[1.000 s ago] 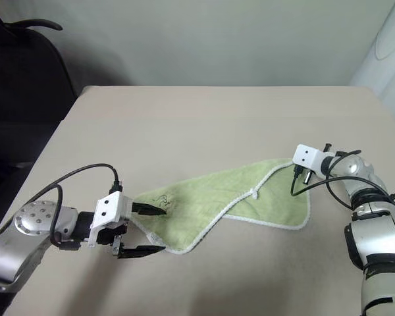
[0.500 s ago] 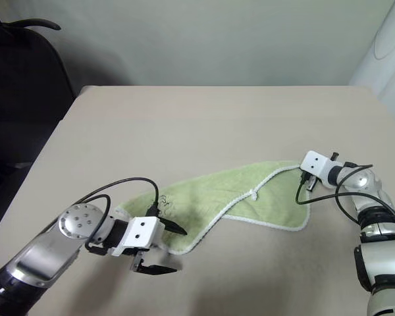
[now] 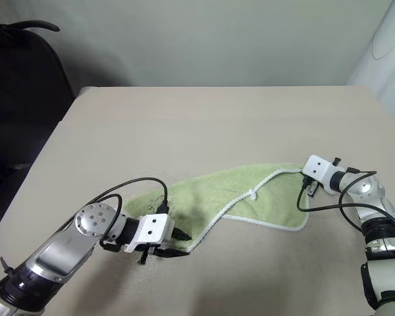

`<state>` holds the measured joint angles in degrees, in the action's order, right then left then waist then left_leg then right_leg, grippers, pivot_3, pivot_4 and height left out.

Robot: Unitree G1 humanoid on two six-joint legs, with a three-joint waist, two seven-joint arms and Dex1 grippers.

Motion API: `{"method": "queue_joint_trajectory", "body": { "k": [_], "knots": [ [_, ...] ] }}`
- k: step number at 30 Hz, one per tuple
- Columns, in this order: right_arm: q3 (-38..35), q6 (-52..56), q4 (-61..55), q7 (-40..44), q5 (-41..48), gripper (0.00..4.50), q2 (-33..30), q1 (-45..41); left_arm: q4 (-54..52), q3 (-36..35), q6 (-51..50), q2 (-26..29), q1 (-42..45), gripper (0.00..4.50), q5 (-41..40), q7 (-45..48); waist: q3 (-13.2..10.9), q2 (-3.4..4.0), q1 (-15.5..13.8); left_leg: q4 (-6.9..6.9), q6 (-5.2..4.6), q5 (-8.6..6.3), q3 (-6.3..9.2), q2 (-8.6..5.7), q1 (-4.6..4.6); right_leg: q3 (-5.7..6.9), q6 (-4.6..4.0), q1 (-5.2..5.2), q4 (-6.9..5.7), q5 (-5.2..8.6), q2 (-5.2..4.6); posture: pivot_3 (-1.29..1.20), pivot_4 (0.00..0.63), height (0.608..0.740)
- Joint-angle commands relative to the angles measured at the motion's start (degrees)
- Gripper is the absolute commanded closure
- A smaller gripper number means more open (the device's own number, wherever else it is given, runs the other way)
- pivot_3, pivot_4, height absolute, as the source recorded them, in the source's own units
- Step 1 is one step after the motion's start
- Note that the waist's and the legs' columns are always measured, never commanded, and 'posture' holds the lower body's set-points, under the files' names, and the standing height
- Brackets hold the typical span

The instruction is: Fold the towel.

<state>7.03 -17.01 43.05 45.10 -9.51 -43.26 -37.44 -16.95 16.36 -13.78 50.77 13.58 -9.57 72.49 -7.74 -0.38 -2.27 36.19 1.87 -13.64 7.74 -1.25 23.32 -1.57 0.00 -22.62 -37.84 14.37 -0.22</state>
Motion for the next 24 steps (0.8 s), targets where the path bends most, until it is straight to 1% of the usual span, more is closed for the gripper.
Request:
{"method": "queue_joint_trajectory", "body": {
  "k": [1, 2, 7, 12, 15, 17, 21, 24],
  "knots": [
    [-1.6, 0.4, -1.4, -0.1, 1.0, 4.5, -1.3, 0.5, 0.0, -1.5, 0.5, 0.6, -0.7, 4.16, -1.1, 0.7, 0.0, 0.0, 0.0, 0.0, 0.0, 0.0, 0.0, 0.0, 0.01, 0.0, 0.0, 0.0, 0.0, 0.0, 0.0, 0.0, 0.15, 0.74],
    [-1.7, 0.4, -1.4, -0.2, 1.0, 4.5, -1.3, 0.5, -0.3, -2.0, 0.3, 0.8, -1.3, 4.48, -1.7, 0.7, 0.0, 0.0, 0.1, 0.0, -0.01, 0.0, 0.0, 0.0, 0.01, 0.0, 0.0, 0.0, 0.0, 0.0, 0.0, 0.0, 0.15, 0.74],
    [-1.9, 0.3, -1.4, -0.4, 1.2, 4.5, -1.8, 0.6, -1.5, -5.6, -1.3, 1.2, -3.8, 4.48, -4.9, -0.1, 0.0, 0.0, 0.2, 0.0, -0.01, 0.0, 0.0, 0.01, 0.01, 0.0, 0.0, 0.0, 0.01, 0.0, 0.01, 0.0, 0.15, 0.74],
    [-2.4, -0.3, -1.0, -0.8, 1.3, 4.5, -2.6, 0.1, -3.9, -15.0, -12.7, -3.0, -1.6, 4.48, -17.9, -5.8, 0.0, 0.0, 0.1, 0.03, -0.03, 0.03, 0.0, 0.0, 0.05, 0.01, 0.01, 0.0, -0.02, 0.0, 0.0, 0.0, 0.15, 0.74],
    [-3.1, -0.7, -0.9, -0.2, 2.3, 4.5, -3.1, -1.1, -3.5, -22.0, -18.9, -6.2, 2.1, 4.48, -26.6, -10.5, 0.0, 0.0, 0.1, 0.05, -0.02, 0.07, -0.04, -0.01, 0.05, 0.01, 0.01, 0.0, -0.06, -0.01, -0.02, 0.0, 0.15, 0.74],
    [-3.5, -0.9, -0.6, -0.3, 2.3, 4.5, -3.7, -2.6, -2.5, -25.9, -21.3, -8.2, 4.9, 4.48, -30.8, -13.8, 0.0, 0.01, 0.2, 0.04, 0.0, 0.08, -0.08, 0.0, 0.03, 0.01, 0.01, 0.0, -0.08, -0.01, -0.01, 0.0, 0.15, 0.74],
    [-4.6, -1.0, 1.3, -0.4, 2.9, 4.5, -4.4, -8.0, 3.1, -30.9, -23.8, -11.8, 13.5, 4.48, -34.6, -20.9, 0.0, 0.02, 0.2, 0.04, 0.0, 0.14, -0.15, 0.01, 0.0, -0.02, 0.02, 0.0, -0.1, -0.01, -0.01, 0.0, 0.15, 0.74],
    [-4.3, -1.8, 5.9, -1.1, 1.6, 4.5, -5.4, -14.5, 10.9, -33.2, -23.5, -14.6, 22.8, 4.48, -35.1, -26.5, 0.0, 0.03, 0.0, 0.06, -0.01, 0.21, -0.16, 0.0, -0.03, -0.02, 0.02, 0.0, -0.09, -0.02, -0.01, 0.0, 0.15, 0.74]
  ]
}}
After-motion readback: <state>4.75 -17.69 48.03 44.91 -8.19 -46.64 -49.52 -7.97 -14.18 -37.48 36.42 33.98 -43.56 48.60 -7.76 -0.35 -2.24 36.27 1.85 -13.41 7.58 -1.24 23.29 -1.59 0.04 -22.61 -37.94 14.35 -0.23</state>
